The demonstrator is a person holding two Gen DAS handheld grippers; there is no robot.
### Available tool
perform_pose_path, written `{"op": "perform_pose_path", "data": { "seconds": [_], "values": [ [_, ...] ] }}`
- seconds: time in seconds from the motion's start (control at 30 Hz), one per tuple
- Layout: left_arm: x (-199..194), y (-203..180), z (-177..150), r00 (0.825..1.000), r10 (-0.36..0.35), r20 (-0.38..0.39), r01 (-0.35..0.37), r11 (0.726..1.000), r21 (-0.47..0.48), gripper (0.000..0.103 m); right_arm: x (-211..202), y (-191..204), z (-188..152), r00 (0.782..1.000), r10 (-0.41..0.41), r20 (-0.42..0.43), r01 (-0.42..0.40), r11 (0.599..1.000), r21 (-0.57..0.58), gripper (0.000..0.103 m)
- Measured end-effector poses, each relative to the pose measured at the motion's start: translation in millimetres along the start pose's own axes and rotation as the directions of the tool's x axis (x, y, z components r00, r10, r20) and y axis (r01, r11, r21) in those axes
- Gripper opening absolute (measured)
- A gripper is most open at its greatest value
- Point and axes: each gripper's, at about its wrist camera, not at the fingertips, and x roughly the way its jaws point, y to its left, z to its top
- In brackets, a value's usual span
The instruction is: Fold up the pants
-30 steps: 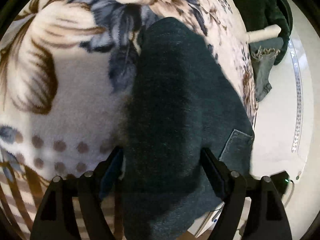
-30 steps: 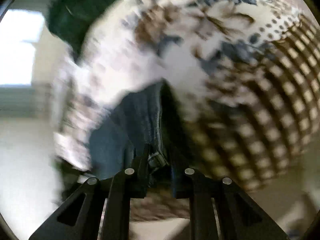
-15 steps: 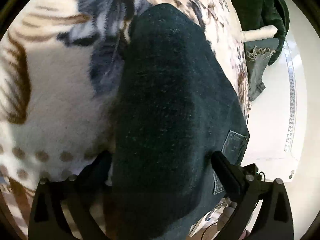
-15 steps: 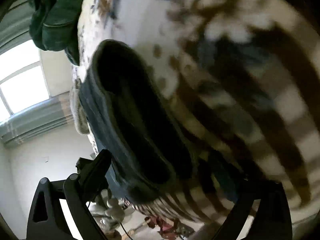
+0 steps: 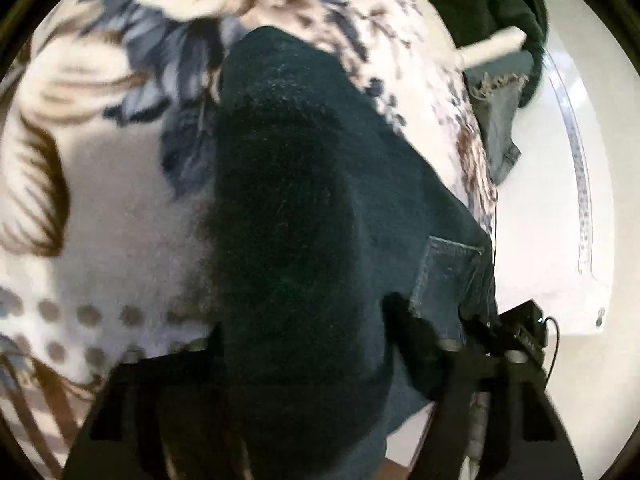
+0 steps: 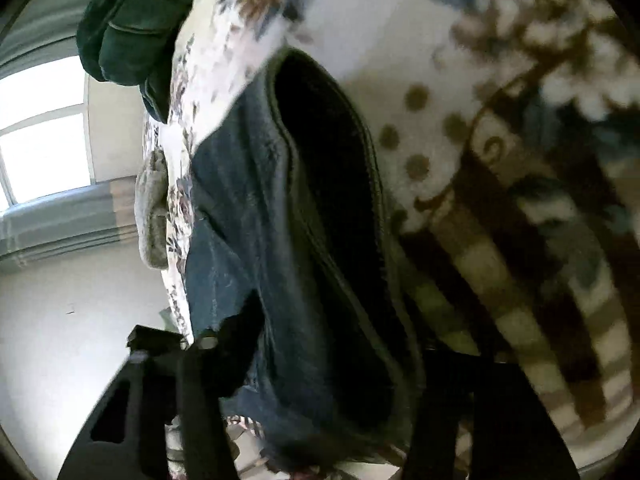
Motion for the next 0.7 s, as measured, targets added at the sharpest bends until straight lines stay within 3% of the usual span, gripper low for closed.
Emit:
{"op": "perform_pose_path", "data": {
  "seconds": [0.03,0.17,0.43,0.57,0.7],
  "values": [
    [-5,0,0,1.0,-0.008,0.012,0.008,1.0,-0.006,0.041,-1,6,-2,1.0,-0.005,0.008,0.005,1.0,-0.003,0.045],
    [-17,-10,-1,0.999,-0.022,0.044,0.021,1.0,0.012,0.033,-12,29,-5,0.999,-0.024,0.037,0.025,0.999,-0.028,0.041],
    [-83,-43,8,0.987,-0.077,0.14,0.073,0.997,0.035,0.032,-40,92,-12,0.999,0.013,0.05,-0.008,0.994,-0.108,0.036],
    [-138,-52,36,0.971,-0.116,0.207,0.106,0.993,0.06,0.032,-38,158,-6,0.998,0.042,0.049,-0.034,0.987,-0.155,0.036],
    [-192,-49,92,0.948,-0.145,0.283,0.128,0.989,0.079,0.032,-19,239,6,0.994,0.095,0.062,-0.079,0.974,-0.213,0.036]
  ]
}}
